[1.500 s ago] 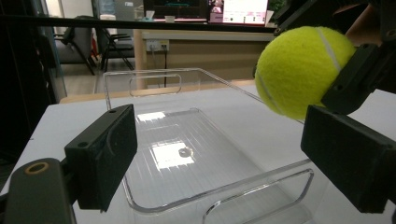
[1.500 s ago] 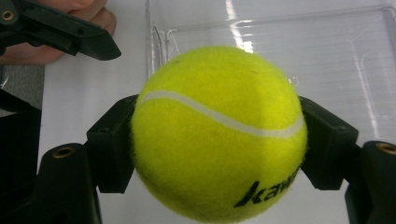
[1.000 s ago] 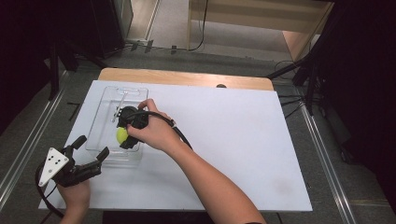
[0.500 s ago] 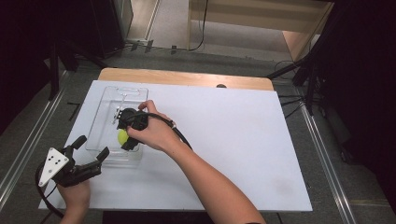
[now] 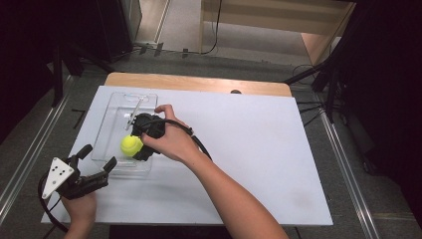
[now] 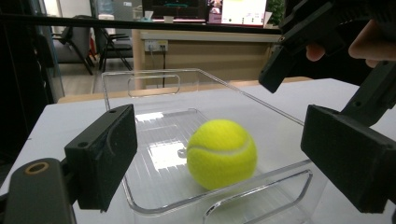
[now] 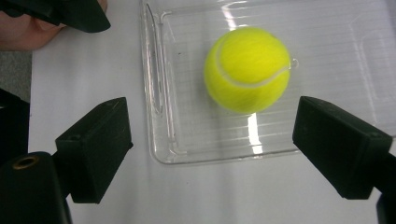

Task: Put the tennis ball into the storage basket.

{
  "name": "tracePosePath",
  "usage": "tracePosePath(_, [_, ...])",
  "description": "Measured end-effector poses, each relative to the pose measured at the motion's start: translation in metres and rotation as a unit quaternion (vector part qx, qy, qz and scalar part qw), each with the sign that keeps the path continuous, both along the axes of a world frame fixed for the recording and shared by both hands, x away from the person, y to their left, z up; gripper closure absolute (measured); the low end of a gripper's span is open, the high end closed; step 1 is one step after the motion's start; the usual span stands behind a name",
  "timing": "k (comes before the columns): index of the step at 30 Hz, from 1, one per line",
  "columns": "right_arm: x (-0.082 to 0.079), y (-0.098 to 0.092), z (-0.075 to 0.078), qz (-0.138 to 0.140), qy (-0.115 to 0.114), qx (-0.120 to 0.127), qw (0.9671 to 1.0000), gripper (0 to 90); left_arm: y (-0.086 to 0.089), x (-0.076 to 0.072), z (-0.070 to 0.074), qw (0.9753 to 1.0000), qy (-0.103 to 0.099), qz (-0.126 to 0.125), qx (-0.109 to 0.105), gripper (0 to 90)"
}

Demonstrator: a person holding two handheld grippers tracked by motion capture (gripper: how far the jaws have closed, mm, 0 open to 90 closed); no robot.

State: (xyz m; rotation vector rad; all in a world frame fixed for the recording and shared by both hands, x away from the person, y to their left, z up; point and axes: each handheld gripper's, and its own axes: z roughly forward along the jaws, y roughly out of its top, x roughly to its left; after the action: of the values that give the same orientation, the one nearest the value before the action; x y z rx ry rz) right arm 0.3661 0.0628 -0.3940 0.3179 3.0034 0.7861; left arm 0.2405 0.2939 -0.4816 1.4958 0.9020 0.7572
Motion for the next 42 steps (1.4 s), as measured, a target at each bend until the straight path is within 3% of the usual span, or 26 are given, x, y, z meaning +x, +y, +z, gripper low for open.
tracePosePath(2, [-0.002, -0.006, 0.004, -0.006, -0.003, 0.014, 0.9999, 9.9, 0.0, 0.0, 0.0, 1.0, 0.0, 0.0, 0.0, 11.3])
tracePosePath(17, [-0.011, -0.04, 0.013, -0.029, -0.016, 0.043, 0.9985, 9.8, -0.001, 0.0, 0.0, 1.0, 0.0, -0.001, 0.002, 11.3])
tracePosePath(25, [-0.018, -0.062, 0.007, -0.049, -0.017, 0.059, 0.9969, 9.1, -0.001, 0.0, 0.0, 1.0, 0.0, -0.001, 0.004, 11.3])
tracePosePath(28, [-0.02, -0.071, 0.004, -0.057, -0.014, 0.066, 0.9961, 0.8, -0.001, 0.0, 0.0, 1.0, 0.0, -0.001, 0.005, 11.3])
tracePosePath(34, [-0.025, -0.092, -0.005, -0.071, -0.016, 0.082, 0.9939, 0.6, -0.001, 0.0, 0.0, 1.0, 0.001, -0.001, 0.007, 11.3])
tracePosePath(42, [-0.036, -0.125, -0.018, -0.106, -0.014, 0.111, 0.988, 0.0, -0.002, 0.0, 0.0, 0.9999, 0.001, -0.001, 0.01, 11.3])
